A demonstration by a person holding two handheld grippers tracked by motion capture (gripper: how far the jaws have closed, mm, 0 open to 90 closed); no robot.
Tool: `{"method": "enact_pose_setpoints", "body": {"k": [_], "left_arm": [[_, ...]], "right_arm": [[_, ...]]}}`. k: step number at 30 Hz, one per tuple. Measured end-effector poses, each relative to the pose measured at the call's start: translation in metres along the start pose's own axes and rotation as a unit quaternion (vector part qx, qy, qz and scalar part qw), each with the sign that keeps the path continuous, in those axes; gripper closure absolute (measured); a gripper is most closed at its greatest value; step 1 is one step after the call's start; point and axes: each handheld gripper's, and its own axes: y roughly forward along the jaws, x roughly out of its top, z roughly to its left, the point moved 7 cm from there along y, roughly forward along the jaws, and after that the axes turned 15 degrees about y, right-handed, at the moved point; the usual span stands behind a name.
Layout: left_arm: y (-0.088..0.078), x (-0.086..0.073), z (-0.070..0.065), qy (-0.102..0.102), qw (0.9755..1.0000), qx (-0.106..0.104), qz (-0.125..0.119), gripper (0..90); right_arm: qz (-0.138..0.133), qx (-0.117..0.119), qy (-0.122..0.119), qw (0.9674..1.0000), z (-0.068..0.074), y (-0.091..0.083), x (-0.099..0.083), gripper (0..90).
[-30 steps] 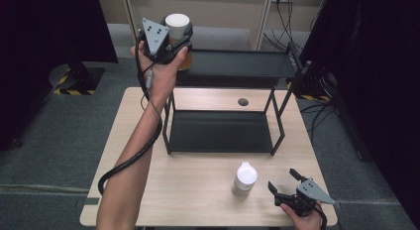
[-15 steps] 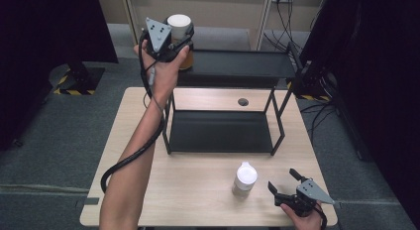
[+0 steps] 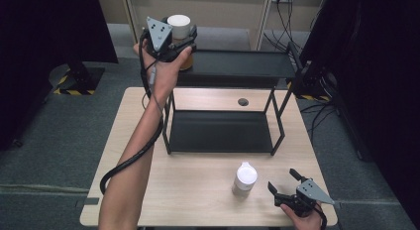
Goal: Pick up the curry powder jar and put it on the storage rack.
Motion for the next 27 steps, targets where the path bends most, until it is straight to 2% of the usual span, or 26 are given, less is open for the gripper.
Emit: {"method": "enact_pose_setpoints", "body": {"k": [3,14,22,27], "left_arm": [[-0.004,0.004,-0.003,0.01,0.9999,0.006,0.003,16.5],[-0.02,0.009,-0.004,0.001,0.9998,0.02,0.0,15.7],[-0.034,0.008,-0.006,-0.004,0.9998,0.019,-0.01,15.7],[-0.046,0.005,-0.009,-0.005,0.9999,0.009,-0.013,15.7]], "right_arm": [[0.001,0.001,0.0,1.0,0.0,0.0,0.0,3.2],[0.001,0.002,0.0,1.0,-0.001,0.0,0.0,3.1],[0.001,0.002,0.0,1.0,-0.001,0.0,0.0,3.1],[0.001,0.002,0.0,1.0,0.0,0.0,0.0,3.1]]}}
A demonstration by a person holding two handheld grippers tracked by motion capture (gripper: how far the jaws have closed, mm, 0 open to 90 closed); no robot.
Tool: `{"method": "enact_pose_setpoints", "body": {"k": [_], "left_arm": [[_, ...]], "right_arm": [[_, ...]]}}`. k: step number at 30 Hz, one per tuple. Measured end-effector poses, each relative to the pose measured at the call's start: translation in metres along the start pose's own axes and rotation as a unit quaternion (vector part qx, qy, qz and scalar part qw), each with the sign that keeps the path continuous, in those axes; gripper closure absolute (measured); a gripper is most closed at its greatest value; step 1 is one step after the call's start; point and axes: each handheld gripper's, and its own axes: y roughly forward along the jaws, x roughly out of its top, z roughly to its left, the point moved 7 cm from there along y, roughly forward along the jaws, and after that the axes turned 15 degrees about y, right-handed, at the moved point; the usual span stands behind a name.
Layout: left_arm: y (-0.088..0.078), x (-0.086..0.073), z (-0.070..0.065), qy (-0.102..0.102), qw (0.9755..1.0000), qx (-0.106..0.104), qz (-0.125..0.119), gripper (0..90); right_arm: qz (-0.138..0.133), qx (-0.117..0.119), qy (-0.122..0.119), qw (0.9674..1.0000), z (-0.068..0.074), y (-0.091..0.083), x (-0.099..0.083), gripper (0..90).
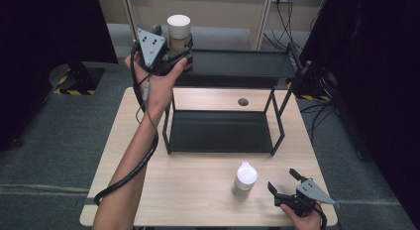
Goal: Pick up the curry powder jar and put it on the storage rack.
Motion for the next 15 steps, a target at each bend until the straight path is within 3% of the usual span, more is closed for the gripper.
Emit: {"method": "enact_pose_setpoints", "body": {"k": [15], "left_arm": [[-0.026,-0.014,-0.011,-0.008,0.9999,-0.014,-0.005,15.5]], "right_arm": [[0.0,0.001,-0.001,1.0,0.0,0.0,0.0,3.0]]}}
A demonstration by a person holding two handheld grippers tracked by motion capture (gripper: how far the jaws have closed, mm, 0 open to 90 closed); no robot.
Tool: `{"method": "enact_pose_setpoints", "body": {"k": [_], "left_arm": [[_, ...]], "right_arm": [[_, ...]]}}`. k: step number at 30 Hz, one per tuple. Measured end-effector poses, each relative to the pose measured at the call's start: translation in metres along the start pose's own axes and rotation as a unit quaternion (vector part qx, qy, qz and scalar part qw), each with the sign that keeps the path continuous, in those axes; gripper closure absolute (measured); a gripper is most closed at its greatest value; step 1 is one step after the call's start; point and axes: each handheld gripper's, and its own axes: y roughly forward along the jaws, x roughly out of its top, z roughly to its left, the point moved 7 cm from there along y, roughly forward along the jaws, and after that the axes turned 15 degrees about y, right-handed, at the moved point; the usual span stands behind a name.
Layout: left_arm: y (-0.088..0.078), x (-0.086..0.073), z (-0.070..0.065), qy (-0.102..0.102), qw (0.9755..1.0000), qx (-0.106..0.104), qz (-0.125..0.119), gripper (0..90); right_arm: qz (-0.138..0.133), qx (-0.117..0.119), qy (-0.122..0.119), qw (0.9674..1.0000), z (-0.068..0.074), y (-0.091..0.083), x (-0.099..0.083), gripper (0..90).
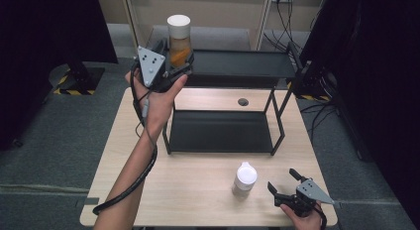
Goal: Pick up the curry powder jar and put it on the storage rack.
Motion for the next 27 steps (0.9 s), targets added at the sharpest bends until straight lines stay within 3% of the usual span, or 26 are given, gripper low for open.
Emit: {"method": "enact_pose_setpoints", "body": {"k": [27], "left_arm": [[-0.027,-0.039,-0.006,-0.023,0.9994,-0.018,0.02,15.4]], "right_arm": [[0.001,0.001,-0.001,1.0,0.0,0.0,0.0,3.1]]}}
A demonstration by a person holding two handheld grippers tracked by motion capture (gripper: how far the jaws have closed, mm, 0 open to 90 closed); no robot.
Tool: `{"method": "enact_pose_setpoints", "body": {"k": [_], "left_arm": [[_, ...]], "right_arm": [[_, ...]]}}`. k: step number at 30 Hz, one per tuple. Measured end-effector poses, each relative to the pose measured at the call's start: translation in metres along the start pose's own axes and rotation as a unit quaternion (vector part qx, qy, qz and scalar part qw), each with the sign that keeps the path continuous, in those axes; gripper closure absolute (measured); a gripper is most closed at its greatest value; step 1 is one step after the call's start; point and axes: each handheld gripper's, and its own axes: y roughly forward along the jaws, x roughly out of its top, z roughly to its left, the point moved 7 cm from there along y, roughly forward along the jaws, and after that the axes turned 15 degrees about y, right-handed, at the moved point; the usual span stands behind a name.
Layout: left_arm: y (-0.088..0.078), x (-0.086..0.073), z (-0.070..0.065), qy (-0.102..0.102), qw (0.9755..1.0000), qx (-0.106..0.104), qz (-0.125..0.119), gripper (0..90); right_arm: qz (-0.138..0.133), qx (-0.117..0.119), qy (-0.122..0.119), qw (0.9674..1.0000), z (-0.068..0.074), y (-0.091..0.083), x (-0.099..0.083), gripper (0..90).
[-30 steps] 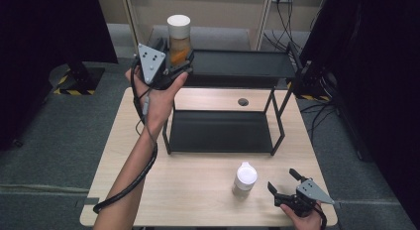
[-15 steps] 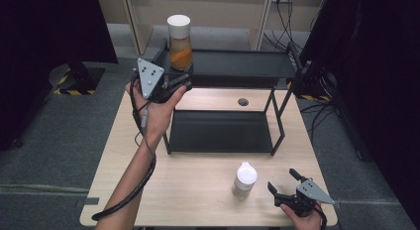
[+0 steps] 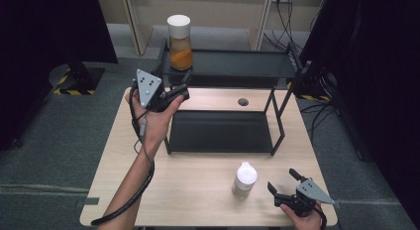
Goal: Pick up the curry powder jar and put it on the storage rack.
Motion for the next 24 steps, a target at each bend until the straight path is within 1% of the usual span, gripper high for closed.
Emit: {"method": "enact_pose_setpoints", "body": {"k": [9,14,24], "left_arm": [[-0.007,-0.015,0.0,-0.005,0.9999,0.0,0.012,15.3],[-0.012,-0.021,-0.001,-0.005,0.9999,-0.003,0.013,15.3],[-0.023,-0.031,-0.006,-0.003,0.9998,-0.011,0.016,15.2]], "right_arm": [[-0.001,0.0,0.0,1.0,0.0,0.0,0.0,3.0],[-0.001,0.0,0.0,1.0,0.0,0.0,0.0,3.1],[-0.001,0.0,0.001,1.0,0.0,0.0,0.0,3.1]]}}
